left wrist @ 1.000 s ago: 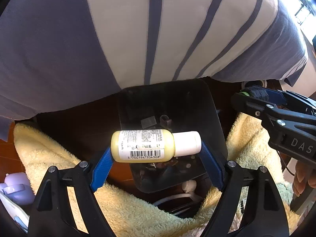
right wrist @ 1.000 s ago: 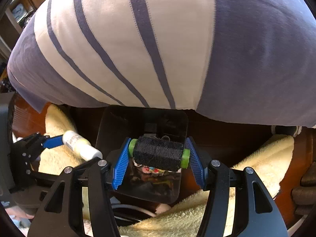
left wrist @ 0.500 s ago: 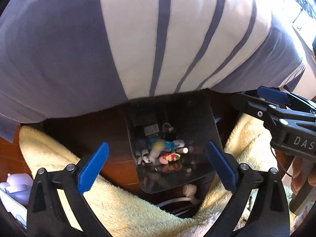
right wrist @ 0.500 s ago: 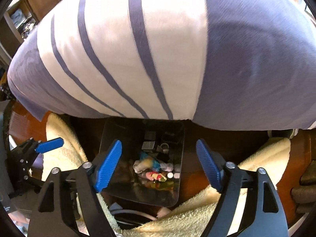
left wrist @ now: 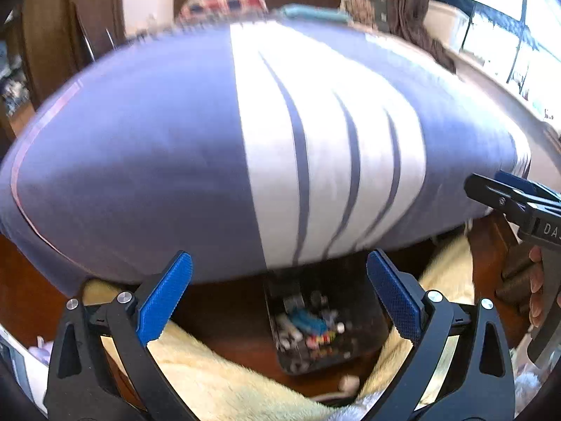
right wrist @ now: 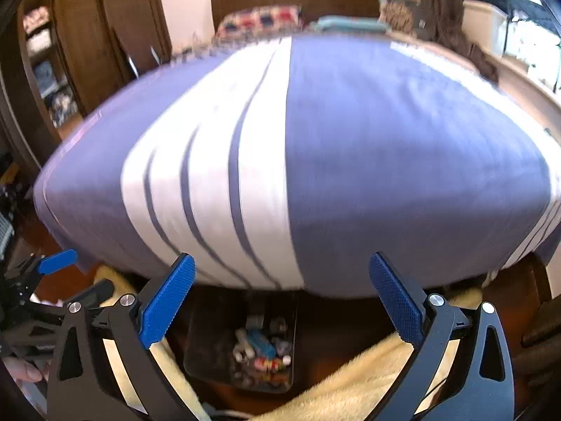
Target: Collect trash
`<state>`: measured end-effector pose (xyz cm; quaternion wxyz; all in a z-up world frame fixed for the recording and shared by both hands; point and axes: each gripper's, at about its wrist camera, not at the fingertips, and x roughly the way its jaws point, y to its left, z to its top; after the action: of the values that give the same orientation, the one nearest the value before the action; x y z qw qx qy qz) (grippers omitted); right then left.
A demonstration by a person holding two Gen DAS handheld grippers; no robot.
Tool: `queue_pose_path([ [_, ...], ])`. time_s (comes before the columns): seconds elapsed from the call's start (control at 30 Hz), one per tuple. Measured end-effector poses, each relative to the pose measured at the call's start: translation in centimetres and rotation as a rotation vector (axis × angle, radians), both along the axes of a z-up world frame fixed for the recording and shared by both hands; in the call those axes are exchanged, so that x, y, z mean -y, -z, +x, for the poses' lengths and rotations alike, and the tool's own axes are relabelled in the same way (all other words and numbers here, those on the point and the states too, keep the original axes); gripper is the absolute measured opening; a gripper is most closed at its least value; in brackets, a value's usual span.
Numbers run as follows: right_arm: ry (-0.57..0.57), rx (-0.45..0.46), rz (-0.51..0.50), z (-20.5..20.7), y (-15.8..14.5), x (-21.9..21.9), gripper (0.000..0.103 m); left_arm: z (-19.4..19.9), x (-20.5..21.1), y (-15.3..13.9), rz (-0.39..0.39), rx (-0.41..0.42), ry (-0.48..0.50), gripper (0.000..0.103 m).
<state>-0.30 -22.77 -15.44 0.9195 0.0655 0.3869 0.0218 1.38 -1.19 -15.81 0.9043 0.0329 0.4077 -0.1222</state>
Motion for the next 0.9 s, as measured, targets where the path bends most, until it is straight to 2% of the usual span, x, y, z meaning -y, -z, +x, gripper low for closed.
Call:
queue_pose_path([
  [0.23, 0.029, 0.175, -0.038, -2.4, -6.0, 0.6, 0.099, -1.4, -0.8, -6.7, -0.014, 0.175, -0.034, 0.095],
  [0.43, 0.057, 0.278, -0.056, -3.8, -9.5, 0.8, 0.099, -3.0, -0.7, -10.4, -0.018, 0.275, -0.046, 0.095],
  [0.67, 0.093, 0.391, -0.111, -5.2, -12.3, 1.0, 0.099, -3.8, -0.4, -13.0, -0.024, 0.358, -0.064, 0.095],
  [0.9, 0.133, 0.451, -0.127, -6.1, -13.6, 1.5, 0.099, -4.7, -0.2, -14.4, -0.032, 0.413, -0.062, 0.095],
])
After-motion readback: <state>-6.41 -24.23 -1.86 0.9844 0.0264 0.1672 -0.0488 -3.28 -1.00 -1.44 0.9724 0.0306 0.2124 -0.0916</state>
